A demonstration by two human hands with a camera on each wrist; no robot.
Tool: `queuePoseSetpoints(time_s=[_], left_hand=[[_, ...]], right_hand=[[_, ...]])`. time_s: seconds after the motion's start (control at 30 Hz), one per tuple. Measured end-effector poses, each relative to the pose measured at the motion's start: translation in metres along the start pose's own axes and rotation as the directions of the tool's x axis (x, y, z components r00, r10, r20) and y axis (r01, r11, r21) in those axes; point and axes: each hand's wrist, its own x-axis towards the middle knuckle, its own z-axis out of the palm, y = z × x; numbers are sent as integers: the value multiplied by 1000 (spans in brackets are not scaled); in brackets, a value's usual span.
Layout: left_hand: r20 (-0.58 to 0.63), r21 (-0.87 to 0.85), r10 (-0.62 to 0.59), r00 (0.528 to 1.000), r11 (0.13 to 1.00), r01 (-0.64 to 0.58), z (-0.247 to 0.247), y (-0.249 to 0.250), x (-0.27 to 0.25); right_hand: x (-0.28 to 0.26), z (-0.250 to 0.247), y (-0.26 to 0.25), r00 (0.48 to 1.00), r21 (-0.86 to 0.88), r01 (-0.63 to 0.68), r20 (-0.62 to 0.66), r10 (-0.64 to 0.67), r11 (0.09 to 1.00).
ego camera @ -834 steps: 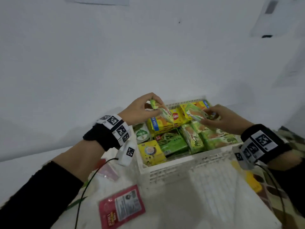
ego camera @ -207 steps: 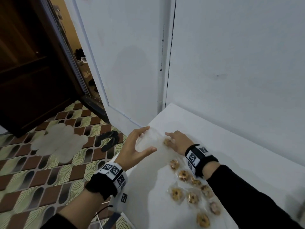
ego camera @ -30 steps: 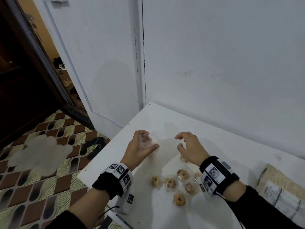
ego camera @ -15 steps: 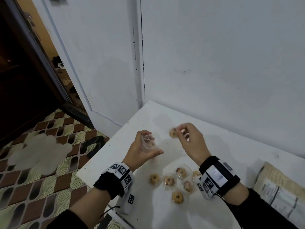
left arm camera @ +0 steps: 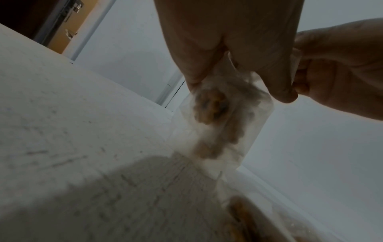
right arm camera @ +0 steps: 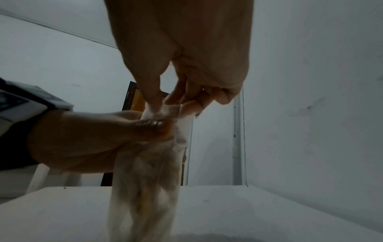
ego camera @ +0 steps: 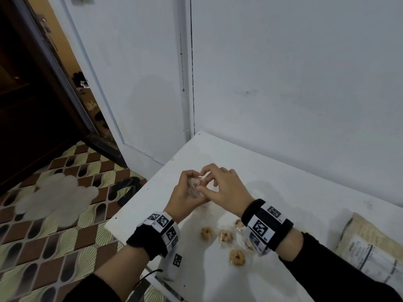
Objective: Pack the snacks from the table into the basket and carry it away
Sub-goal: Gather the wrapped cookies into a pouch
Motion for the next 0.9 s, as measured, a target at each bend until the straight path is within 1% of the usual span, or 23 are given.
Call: queuePoseSetpoints(time_s=[0.1, 0.17, 0.23, 0.3, 0.37, 0.4, 0.5, 0.57, 0.6, 0.67, 0.77, 0.83, 0.9], left_hand=[[14, 25, 1, 1000, 1000, -1, 1, 3, 0], [35, 51, -4, 999, 999, 2, 0, 6, 2], [76, 53, -26, 997, 998, 22, -2, 7, 3], [136, 57, -63, 989, 997, 56, -5, 6, 3], [172, 77, -65, 983, 996, 52, -4, 4, 2], [168, 76, -59, 984, 996, 47, -3, 4, 2], [96, 61, -38, 995, 998, 32, -1, 6, 4], [79, 121, -8, 997, 993, -1, -3, 11, 8], [92, 165, 6, 996, 986, -21, -5, 15, 11], [164, 196, 3, 986, 980, -36, -9, 20, 15], [264, 219, -70, 962, 976, 11, -15, 24, 19], [289, 194, -81, 954, 981, 25, -17, 24, 18], [269, 160, -52, 962, 987, 8, -15, 23, 18]], right_hand=[[0, -5, 0, 1000, 22, -5, 27, 4, 1000], [1, -9, 1, 1000, 37, 3, -2, -3, 999], [2, -11, 5, 1000, 18, 6, -20, -6, 1000], [2, -12, 7, 999, -43, 13, 39, -11, 999], [2, -11, 8, 993, -100, 18, 118, -6, 995], [1, -11, 8, 990, -118, 20, 144, -2, 993], [1, -11, 2, 980, -130, 9, 198, 18, 991], [1, -10, 0, 984, -152, 13, 175, 14, 988], [1, -11, 0, 988, -168, 12, 154, 14, 986], [0, -11, 6, 990, -186, -14, 136, 40, 983], [-2, -14, 14, 984, -143, -70, 152, 92, 987], [-4, -15, 16, 978, -107, -90, 181, 108, 990], [-5, -15, 13, 968, -129, -79, 226, 107, 989]])
